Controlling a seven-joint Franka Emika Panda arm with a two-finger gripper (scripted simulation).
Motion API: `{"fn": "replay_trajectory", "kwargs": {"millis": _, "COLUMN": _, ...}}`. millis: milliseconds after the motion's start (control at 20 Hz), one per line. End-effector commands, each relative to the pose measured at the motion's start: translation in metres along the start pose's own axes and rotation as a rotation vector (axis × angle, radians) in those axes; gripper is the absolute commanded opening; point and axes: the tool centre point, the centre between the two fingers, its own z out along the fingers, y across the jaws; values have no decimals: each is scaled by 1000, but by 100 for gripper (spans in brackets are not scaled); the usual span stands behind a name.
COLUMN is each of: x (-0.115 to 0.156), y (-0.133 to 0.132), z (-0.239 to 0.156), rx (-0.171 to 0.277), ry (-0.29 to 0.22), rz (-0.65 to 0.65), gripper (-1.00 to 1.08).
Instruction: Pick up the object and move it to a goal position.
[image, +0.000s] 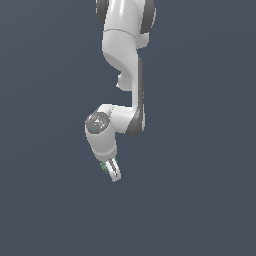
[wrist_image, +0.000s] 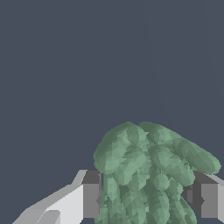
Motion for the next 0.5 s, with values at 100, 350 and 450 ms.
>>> {"fn": "replay_trajectory", "kwargs": {"millis": 100, "x": 0, "y": 0, "z": 0, "rx": 0, "ry": 0, "rz": 0, "gripper": -100}}
{"fn": "replay_trajectory", "kwargs": {"millis": 350, "x": -3, "y": -2, "z": -1, "rx": 0, "ry": 0, "rz": 0, "gripper": -100}}
{"fn": "replay_trajectory", "kwargs": {"millis": 450, "x": -8, "y": -7, "z": -3, "rx": 0, "ry": 0, "rz": 0, "gripper": -100}}
